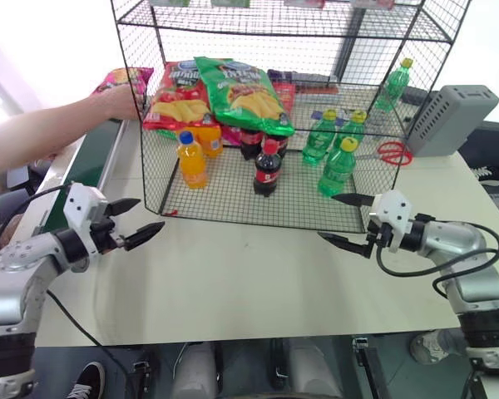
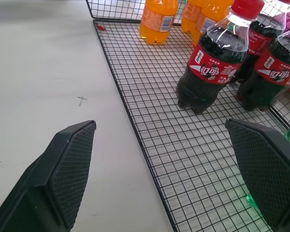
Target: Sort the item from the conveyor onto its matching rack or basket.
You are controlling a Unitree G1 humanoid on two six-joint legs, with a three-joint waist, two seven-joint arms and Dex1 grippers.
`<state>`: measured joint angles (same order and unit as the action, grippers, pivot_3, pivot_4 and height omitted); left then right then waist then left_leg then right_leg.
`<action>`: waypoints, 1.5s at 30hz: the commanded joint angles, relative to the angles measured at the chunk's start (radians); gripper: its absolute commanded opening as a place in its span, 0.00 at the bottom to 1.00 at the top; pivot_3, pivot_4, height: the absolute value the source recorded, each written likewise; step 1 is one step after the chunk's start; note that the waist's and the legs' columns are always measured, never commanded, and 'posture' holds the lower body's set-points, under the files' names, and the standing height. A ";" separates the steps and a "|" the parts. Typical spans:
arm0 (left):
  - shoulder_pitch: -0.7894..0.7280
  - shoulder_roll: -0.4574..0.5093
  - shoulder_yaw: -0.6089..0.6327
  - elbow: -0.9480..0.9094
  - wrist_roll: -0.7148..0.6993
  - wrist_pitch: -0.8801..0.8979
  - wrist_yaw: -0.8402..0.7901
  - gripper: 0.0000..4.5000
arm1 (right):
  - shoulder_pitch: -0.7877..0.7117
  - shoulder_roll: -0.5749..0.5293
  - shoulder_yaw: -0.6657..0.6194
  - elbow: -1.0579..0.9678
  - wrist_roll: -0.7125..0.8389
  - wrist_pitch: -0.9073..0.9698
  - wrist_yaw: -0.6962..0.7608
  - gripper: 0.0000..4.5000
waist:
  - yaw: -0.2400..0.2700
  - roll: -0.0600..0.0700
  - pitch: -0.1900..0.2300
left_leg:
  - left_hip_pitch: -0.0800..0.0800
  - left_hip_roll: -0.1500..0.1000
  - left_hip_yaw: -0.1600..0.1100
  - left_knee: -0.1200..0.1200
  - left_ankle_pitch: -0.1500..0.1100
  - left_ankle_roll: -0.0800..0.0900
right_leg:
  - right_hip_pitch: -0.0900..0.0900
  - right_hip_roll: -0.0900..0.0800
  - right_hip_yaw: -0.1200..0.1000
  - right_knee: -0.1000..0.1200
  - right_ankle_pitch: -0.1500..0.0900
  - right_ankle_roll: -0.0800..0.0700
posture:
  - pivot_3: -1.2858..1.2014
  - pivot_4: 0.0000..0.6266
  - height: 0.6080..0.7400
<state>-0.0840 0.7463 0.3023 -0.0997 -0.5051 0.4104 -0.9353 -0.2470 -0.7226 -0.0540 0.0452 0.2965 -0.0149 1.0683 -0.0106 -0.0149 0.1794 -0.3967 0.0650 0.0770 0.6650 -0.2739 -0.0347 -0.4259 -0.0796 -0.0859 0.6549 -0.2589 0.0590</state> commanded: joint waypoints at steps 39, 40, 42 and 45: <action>0.572 0.072 0.426 0.100 0.772 -0.973 0.475 1.00 | -0.229 0.353 0.221 -0.060 0.170 0.254 0.060 0.99 | -0.001 -0.001 -0.001 | 0.000 0.002 0.002 -0.002 0.000 0.000 | -0.001 -0.001 0.000 0.000 0.000 -0.001 | 0.52 0.24 1.00; 0.589 0.067 0.439 0.114 0.793 -1.000 0.504 1.00 | -0.237 0.356 0.222 -0.047 0.162 0.244 0.063 0.99 | -0.002 -0.001 -0.001 | 0.000 0.002 0.002 -0.002 0.000 0.000 | -0.002 -0.001 0.000 0.000 0.000 -0.001 | 0.52 0.24 1.00; 0.620 0.051 0.449 0.142 0.836 -1.048 0.567 1.00 | -0.247 0.359 0.219 -0.032 0.163 0.246 0.070 0.99 | -0.005 -0.001 -0.001 | 0.000 0.002 0.002 -0.002 -0.001 0.001 | -0.002 -0.001 0.000 0.000 0.000 -0.001 | 0.52 0.24 1.00; 0.647 0.043 0.442 0.182 0.866 -1.103 0.632 1.00 | -0.253 0.358 0.221 -0.029 0.173 0.264 0.086 0.99 | -0.005 -0.001 -0.001 | 0.000 0.002 0.003 -0.002 -0.001 0.001 | -0.002 -0.001 0.000 0.000 0.000 -0.001 | 0.52 0.24 1.00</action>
<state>0.5522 0.7902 0.7147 0.0710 0.3444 -0.6606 -0.3479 -0.4784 -0.3716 0.1738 0.0292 0.4539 0.2503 1.1407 -0.0159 -0.0163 0.1785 -0.3968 0.0671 0.0797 0.6628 -0.2747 -0.0340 -0.4284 -0.0805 -0.0862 0.6545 -0.2590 0.0582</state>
